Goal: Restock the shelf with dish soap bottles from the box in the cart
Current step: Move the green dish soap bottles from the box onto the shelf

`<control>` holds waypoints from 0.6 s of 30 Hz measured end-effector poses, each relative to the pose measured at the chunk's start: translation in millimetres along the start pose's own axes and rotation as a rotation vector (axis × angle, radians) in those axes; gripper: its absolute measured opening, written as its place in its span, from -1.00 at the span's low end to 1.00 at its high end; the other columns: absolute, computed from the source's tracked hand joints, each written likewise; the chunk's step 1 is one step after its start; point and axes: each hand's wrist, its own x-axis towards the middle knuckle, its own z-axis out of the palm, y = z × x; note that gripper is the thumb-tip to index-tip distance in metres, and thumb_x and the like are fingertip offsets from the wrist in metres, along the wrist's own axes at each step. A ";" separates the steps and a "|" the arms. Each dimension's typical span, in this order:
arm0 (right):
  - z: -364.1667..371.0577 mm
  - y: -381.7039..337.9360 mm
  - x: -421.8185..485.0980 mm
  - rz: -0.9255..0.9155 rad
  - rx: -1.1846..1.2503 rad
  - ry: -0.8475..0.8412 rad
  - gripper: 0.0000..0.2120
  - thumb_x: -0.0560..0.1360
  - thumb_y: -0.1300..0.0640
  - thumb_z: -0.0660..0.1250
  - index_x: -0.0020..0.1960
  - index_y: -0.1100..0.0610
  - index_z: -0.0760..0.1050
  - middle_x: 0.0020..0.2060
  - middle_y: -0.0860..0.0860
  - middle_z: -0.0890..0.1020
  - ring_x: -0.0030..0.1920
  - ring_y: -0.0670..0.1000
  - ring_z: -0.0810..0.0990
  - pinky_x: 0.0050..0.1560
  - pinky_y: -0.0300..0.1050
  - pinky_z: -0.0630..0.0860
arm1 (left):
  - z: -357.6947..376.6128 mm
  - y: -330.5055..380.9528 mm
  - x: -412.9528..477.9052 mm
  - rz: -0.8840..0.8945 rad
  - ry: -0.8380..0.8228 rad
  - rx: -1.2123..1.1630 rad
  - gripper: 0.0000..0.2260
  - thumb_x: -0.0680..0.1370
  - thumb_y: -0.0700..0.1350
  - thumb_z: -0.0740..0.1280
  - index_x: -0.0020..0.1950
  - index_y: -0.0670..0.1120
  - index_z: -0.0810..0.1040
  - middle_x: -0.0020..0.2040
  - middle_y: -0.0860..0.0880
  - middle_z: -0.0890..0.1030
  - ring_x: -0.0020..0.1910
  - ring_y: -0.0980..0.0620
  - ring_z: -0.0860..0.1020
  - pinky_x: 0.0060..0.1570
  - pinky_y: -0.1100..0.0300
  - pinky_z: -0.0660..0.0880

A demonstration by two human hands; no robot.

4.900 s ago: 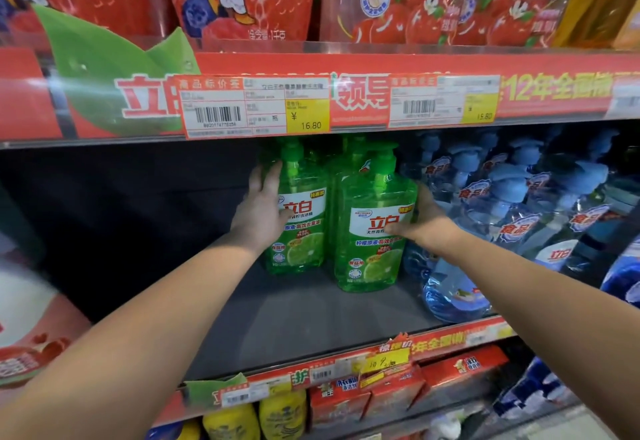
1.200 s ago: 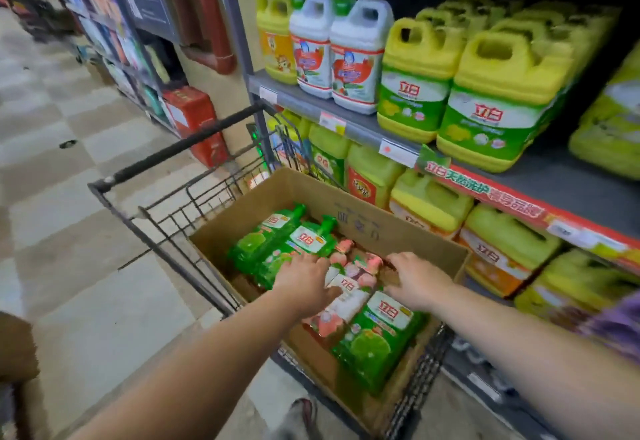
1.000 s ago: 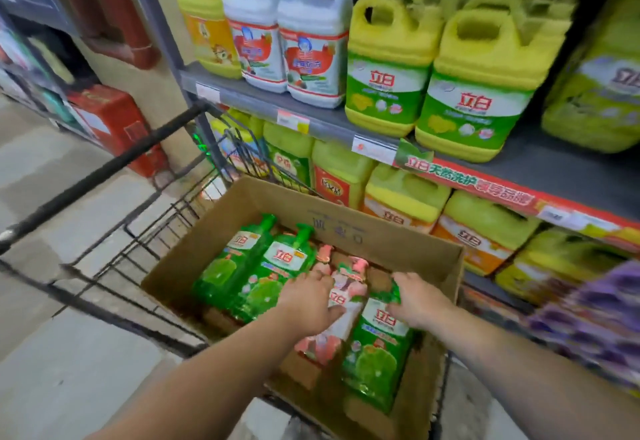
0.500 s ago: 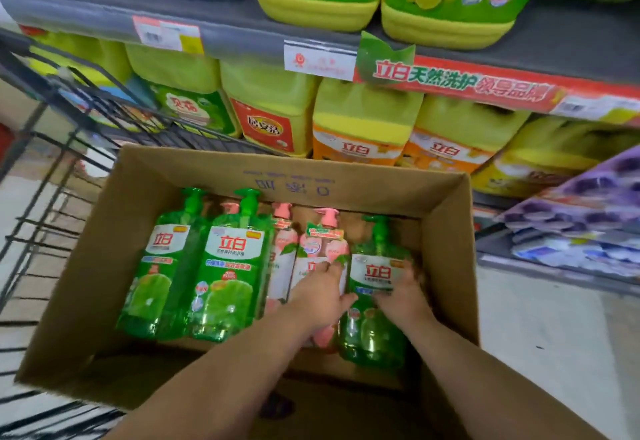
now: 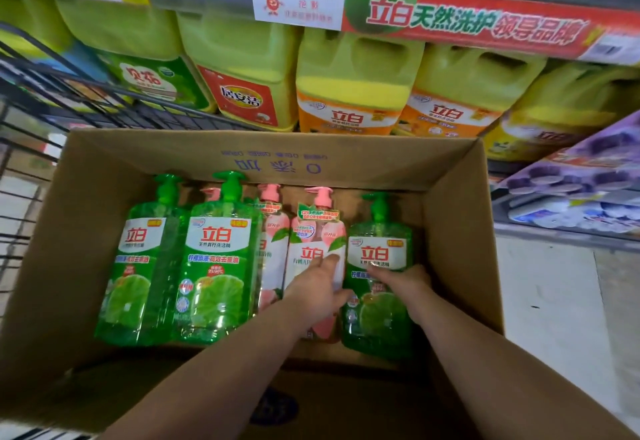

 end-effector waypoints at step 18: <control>-10.2 -23.3 -74.1 -0.300 0.112 -0.175 -0.50 0.26 0.12 0.59 0.15 0.10 0.52 0.01 0.05 0.68 -0.03 0.02 0.68 -0.01 0.01 0.62 | -25.9 2.0 -40.3 0.008 -0.140 -0.697 -0.38 0.42 0.03 0.44 0.40 -0.01 0.28 0.10 0.14 0.56 -0.02 0.22 0.54 -0.06 0.33 0.48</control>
